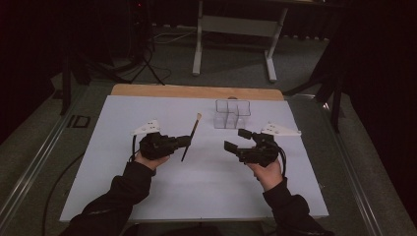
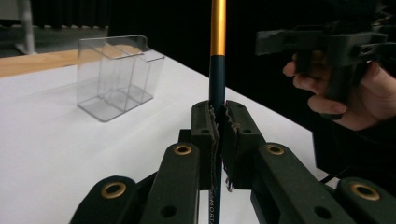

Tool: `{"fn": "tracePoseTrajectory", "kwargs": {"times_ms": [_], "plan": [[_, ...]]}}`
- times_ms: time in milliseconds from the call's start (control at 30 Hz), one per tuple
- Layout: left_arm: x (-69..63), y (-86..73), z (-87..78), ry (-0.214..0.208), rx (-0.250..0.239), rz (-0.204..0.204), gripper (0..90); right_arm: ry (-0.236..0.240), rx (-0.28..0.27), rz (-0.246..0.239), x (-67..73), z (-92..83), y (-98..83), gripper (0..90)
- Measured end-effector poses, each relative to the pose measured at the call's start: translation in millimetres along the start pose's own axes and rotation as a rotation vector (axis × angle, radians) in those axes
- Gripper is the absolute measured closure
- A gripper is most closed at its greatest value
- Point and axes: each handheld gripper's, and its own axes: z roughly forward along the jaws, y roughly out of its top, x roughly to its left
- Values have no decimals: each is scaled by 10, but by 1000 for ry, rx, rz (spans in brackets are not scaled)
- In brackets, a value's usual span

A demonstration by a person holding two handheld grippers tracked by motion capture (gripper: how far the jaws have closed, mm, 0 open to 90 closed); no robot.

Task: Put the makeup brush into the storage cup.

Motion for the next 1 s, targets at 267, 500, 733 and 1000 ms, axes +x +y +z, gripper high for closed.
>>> {"fn": "tracePoseTrajectory", "kwargs": {"times_ms": [267, 500, 733, 1000], "plan": [[-36, -19, 76, -41, -5, 13, 837, 76, 11, -35, 39, 162, 24, 238], [-78, -10, 119, -74, -11, 43, 837, 130, 14, -32, 52, 225, 92, 343], [-119, -3, 176, -128, -8, 65, 837, 227, 6, 67, 1, 313, 102, 503], [-148, 3, 226, -172, -16, 73, 837, 298, 0, 128, -2, 430, 117, 613]]}}
